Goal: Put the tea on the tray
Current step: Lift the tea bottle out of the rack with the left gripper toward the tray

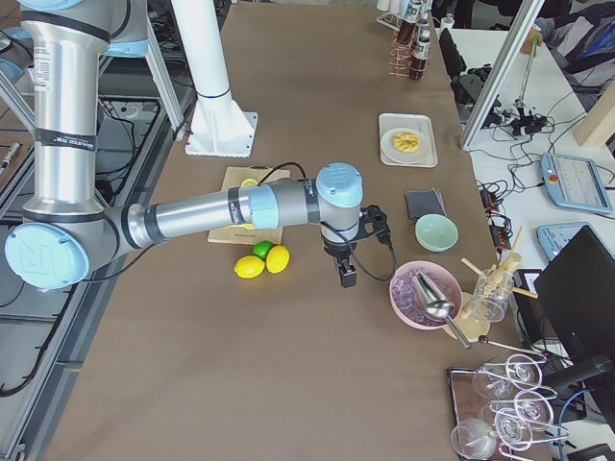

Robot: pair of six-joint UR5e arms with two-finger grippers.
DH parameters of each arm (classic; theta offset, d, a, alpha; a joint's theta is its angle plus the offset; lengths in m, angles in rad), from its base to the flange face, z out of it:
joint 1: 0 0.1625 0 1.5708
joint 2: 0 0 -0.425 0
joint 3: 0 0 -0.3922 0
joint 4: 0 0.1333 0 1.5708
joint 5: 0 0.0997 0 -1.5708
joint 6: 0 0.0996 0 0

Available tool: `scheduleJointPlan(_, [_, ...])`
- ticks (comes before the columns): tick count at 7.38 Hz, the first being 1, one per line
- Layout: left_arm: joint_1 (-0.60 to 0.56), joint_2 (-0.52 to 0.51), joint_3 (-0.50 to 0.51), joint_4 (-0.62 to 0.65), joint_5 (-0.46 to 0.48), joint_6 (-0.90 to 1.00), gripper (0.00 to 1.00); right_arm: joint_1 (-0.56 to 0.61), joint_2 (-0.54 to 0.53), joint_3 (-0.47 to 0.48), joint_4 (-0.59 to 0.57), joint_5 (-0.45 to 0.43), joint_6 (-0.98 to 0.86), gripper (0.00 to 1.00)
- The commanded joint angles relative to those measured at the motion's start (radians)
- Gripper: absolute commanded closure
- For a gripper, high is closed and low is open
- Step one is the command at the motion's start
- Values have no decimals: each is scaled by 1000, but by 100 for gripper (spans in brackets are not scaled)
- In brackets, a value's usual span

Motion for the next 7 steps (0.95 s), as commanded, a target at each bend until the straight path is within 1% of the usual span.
scheduleJointPlan(1, [-45,23,-113,78,-75,0,100,-4,1,-7,0,0,0,0])
scheduleJointPlan(2, [-43,55,-193,129,-75,-9,100,-6,1,-7,0,0,0,0])
scheduleJointPlan(4, [-5,46,-467,480,-43,-14,100,-8,3,-7,0,0,0,0])
scheduleJointPlan(5, [50,35,-572,585,4,-32,100,-8,4,-7,0,0,0,0])
scheduleJointPlan(6, [140,-14,-632,633,39,-187,100,-8,4,-4,0,2,0,0])
scheduleJointPlan(7, [232,-53,-648,635,93,-280,100,-8,3,-4,0,3,-1,0])
